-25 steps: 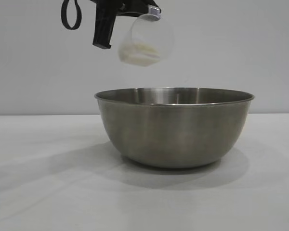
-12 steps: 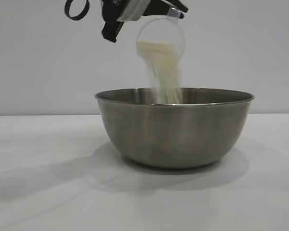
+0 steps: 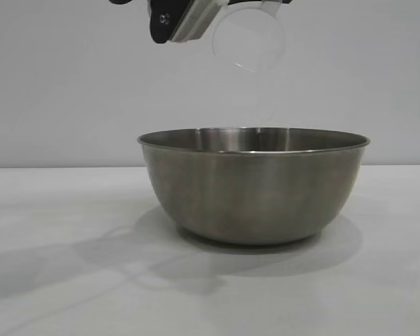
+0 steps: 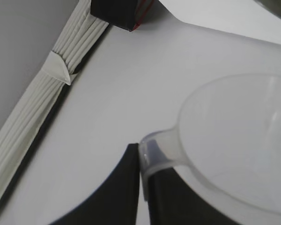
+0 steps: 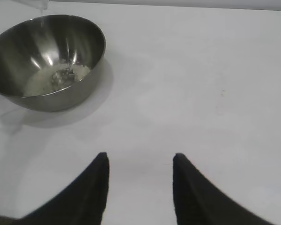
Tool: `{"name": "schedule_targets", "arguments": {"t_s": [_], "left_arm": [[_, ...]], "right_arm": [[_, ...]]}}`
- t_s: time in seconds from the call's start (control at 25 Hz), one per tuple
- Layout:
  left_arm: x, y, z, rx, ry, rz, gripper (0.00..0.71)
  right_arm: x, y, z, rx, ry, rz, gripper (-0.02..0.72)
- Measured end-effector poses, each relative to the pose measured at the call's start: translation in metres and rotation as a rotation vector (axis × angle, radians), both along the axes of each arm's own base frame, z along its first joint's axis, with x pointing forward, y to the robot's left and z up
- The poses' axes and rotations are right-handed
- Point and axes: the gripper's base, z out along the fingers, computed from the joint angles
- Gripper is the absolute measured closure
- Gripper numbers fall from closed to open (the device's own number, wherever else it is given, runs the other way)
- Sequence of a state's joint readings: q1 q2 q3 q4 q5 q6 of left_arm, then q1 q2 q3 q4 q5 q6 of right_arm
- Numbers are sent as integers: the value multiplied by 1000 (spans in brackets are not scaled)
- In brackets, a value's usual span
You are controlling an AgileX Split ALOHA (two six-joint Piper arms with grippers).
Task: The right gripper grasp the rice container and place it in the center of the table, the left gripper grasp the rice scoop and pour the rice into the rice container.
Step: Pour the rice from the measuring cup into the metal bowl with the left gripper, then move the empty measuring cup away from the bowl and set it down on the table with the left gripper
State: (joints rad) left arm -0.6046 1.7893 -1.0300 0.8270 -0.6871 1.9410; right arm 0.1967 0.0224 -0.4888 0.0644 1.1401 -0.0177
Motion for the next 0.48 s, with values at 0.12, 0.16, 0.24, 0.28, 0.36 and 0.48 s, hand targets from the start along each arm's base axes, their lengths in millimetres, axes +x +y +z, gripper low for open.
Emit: {"name": "schedule_targets", "arguments": {"t_s": [0.12,0.16,0.24,0.28,0.36,0.48], "left_arm": [[2,1,1,-99,153,49,710],[4,2,3,-163,238,82,710],[8,4,4,-317,454,168,710],[11,6,5,-392,553,220,710],[17,11,4,-582,809,327,710],[26,20,2,-958,1235,494,710]], "right_arm": [[0,0,0,0,0,0,440],[0,0,0,0,0,0,440],[0,0,0,0,0,0,440],[0,0,0,0,0,0,440],[0,0,0,0,0,0,440],[0,0,0,1,0,1,440]]}}
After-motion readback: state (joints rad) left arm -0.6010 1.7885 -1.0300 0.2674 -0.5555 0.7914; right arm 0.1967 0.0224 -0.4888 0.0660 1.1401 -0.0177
